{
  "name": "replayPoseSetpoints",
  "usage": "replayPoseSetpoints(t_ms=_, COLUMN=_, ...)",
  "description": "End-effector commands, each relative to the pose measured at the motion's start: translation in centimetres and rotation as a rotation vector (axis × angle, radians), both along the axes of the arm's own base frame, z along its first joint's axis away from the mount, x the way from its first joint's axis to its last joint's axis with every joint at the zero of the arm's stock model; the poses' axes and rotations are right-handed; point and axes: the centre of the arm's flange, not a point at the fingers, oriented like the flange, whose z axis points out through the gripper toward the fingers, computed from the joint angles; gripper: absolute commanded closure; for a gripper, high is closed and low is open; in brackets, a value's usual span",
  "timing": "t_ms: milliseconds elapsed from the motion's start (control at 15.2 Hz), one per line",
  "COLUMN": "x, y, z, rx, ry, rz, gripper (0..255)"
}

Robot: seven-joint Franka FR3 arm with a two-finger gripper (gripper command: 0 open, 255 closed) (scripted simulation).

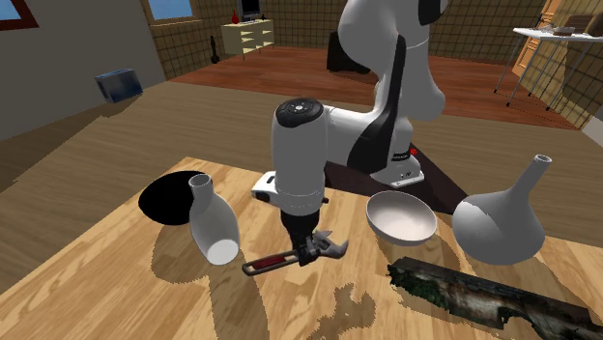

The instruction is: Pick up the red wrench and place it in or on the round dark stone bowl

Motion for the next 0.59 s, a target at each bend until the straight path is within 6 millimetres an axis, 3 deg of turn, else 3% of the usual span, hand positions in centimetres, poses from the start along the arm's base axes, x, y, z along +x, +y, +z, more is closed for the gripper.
replayPoseSetpoints(t_ms=0, x=-0.1, y=0.1, z=1.0, rx=0.000, ry=0.000, rz=0.000, gripper=255)
replayPoseSetpoints(t_ms=528, x=-0.1, y=0.1, z=5.2, rx=0.000, ry=0.000, rz=0.000, gripper=255)
